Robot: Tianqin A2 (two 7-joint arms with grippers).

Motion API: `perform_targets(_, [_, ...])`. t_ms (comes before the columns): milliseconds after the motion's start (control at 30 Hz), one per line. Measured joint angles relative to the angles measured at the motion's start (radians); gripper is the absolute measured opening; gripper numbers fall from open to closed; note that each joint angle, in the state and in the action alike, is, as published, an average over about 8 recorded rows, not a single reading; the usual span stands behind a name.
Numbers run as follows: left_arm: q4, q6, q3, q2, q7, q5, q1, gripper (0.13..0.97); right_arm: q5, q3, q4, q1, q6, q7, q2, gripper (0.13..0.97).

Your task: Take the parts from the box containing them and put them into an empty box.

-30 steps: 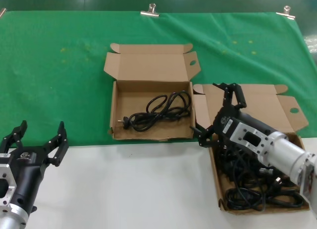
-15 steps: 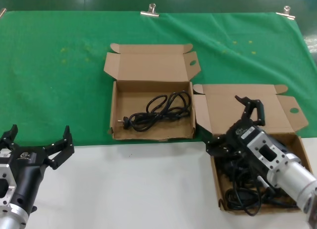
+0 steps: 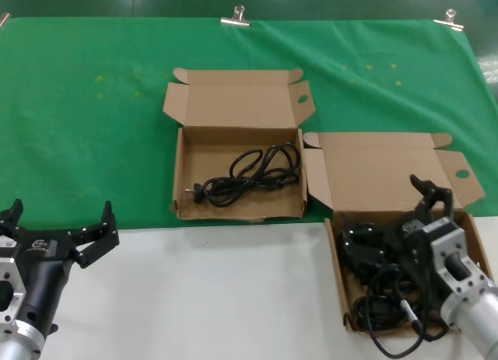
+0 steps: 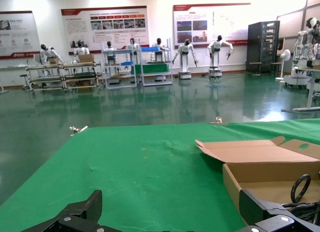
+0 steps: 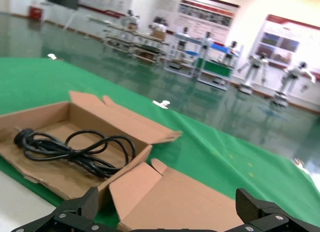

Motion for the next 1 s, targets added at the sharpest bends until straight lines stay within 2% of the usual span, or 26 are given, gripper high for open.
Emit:
perform_targets(300, [0.0, 0.0, 0.0, 0.0, 0.0, 0.0, 0.0, 0.966, 0.022, 0.029, 0.117, -0.119, 0.088, 0.143, 0.005, 0.966])
perform_targets(567, [0.0, 0.0, 0.0, 0.0, 0.0, 0.0, 0.0, 0.966, 0.04, 0.052, 0.21, -0.213, 0.157, 0.255, 0.009, 0.966])
perform_targets(1000, [0.0, 0.0, 0.0, 0.0, 0.0, 0.0, 0.0, 0.966, 0.043, 0.056, 0.228, -0.231, 0.17, 0.277, 0.01, 0.966])
